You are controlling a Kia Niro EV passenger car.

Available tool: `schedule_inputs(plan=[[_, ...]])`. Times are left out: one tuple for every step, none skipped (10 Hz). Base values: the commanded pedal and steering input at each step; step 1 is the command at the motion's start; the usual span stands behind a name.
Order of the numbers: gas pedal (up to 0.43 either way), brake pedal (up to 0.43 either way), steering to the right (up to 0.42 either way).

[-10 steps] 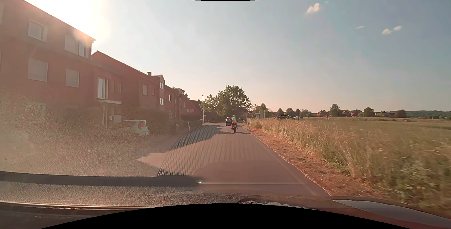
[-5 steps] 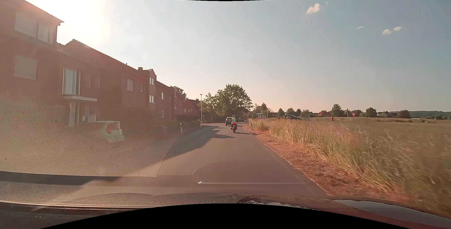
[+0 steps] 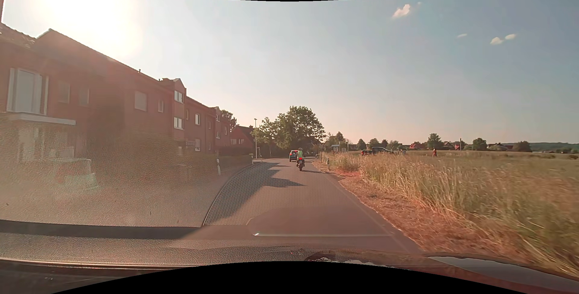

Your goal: Follow the waypoints while adhering to traffic rules and regulations

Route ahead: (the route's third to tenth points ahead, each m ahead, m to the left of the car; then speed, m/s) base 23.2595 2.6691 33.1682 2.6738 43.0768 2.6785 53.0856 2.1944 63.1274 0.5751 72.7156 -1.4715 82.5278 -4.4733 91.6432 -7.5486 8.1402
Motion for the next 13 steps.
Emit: schedule_inputs(plan=[[0.15,0.0,-0.001],[0.15,0.0,-0.001],[0.118,0.0,-0.001],[0.11,0.0,-0.001],[0.11,0.0,-0.001],[0.11,0.0,-0.001],[0.11,0.0,-0.001],[0.118,0.0,-0.001],[0.118,0.0,-0.001],[0.118,0.0,-0.001],[0.13,0.0,-0.001],[0.138,0.0,-0.001],[0.15,0.0,-0.001]])
